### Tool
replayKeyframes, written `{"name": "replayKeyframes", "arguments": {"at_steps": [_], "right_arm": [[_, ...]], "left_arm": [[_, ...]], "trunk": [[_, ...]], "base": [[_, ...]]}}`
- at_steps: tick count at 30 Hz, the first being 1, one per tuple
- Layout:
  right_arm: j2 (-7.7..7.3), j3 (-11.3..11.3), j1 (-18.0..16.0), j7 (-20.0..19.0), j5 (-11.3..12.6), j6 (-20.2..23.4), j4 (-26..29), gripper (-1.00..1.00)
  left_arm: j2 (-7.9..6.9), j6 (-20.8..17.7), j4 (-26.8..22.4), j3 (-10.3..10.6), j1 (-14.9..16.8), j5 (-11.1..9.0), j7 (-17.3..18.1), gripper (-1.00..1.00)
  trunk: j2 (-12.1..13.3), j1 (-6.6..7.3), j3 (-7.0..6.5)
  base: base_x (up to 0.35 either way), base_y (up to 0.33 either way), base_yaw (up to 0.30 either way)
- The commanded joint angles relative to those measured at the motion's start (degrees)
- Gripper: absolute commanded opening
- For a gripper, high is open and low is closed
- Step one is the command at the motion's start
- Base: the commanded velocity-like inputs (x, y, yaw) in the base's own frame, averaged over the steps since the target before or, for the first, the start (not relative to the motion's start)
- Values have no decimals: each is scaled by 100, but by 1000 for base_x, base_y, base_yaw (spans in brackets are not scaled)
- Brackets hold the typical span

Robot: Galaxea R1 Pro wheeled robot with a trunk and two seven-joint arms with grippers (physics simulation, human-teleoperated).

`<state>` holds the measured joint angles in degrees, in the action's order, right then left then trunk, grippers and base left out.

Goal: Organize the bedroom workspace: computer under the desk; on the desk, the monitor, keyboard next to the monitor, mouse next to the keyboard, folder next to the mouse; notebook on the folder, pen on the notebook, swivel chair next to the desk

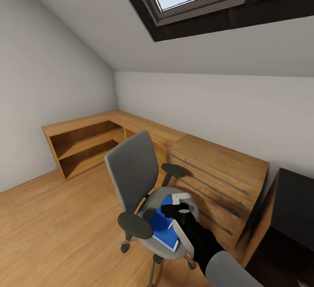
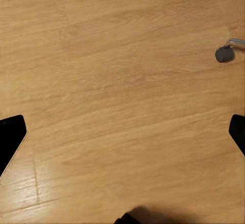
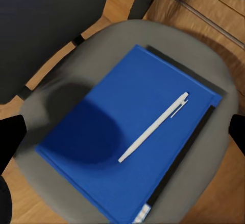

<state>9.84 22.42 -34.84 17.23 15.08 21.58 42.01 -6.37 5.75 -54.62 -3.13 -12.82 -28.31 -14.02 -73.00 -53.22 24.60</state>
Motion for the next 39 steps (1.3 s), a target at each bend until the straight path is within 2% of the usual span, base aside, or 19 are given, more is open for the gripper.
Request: {"name": "replayKeyframes", "arguments": {"at_steps": [1,7,8,10,11,12,14,15,16,19,20,22,25,26,28,29,35,36,39], "right_arm": [[5,34,-6,60,55,14,-24,100],[-7,24,-5,67,49,13,-22,100],[-16,9,-5,70,56,13,-18,100],[-17,8,-5,70,56,13,-19,100],[-17,8,-5,70,54,13,-19,100],[-17,6,-5,70,50,13,-18,100],[-17,4,-5,70,49,13,-16,100],[-17,2,-5,70,48,13,-13,100],[-17,-4,-5,70,52,13,-17,100],[-17,-13,-5,75,54,13,-22,100],[-19,-20,-5,82,56,13,-23,100],[-26,-28,-5,89,61,13,-25,100],[-32,-38,-5,93,63,13,-25,100],[-44,-50,-5,94,64,13,-26,100],[-66,-54,-5,95,64,13,-26,100],[-94,-58,-5,98,64,13,-22,100],[-132,-67,-5,104,65,13,-18,100],[-145,-84,-5,102,65,13,-21,100],[-165,-126,-5,102,65,16,-22,100]], "left_arm": [[-1,24,-6,14,-1,-60,-13,100],[-5,41,-100,-1,-1,-72,-27,100],[-1,35,-457,-220,-1,-124,-43,100],[-2,31,-544,-288,-1,-146,-50,100],[-6,26,-588,-343,-1,-189,-41,100],[-6,-22,-705,-485,-1,-386,-20,100],[-7,-100,-750,-523,-1,-515,-14,100],[-13,-262,-779,-548,-1,-634,-12,100],[-35,-727,-819,-569,-1,-759,-16,100],[-72,-1364,-974,-588,2,-823,-36,100],[-123,-1819,-1215,-620,8,-868,-52,100],[-186,-2294,-1575,-702,20,-964,-67,100],[-230,-2550,-1842,-805,82,-1115,-79,100],[-261,-2700,-2008,-884,241,-1332,-110,100],[-280,-2789,-2071,-915,409,-1488,-160,100],[-308,-2982,-2117,-942,704,-1678,-315,100],[-332,-3727,-2117,-969,1429,-1909,-882,100],[-332,-3877,-2123,-973,1647,-2089,-988,100],[-317,-4012,-2193,-971,1878,-2422,-1084,100]], "trunk": [[-4,-1,5],[-4,-1,5],[-4,-1,5],[-84,-45,41],[-124,-67,59],[-164,-89,77],[-244,-133,113],[-284,-155,131],[-325,-177,149],[-445,-243,203],[-485,-265,221],[-565,-309,257],[-686,-374,310],[-726,-396,328],[-806,-440,364],[-846,-462,382],[-1087,-594,490],[-1127,-616,508],[-1247,-682,562]], "base": [[21,81,0],[9,34,0],[0,1,0],[0,0,0],[0,0,0],[0,0,0],[0,0,0],[0,0,0],[0,0,0],[0,0,0],[0,0,0],[0,0,0],[0,0,0],[0,0,0],[0,0,0],[0,0,0],[0,0,0],[0,0,0],[0,0,0]]}}
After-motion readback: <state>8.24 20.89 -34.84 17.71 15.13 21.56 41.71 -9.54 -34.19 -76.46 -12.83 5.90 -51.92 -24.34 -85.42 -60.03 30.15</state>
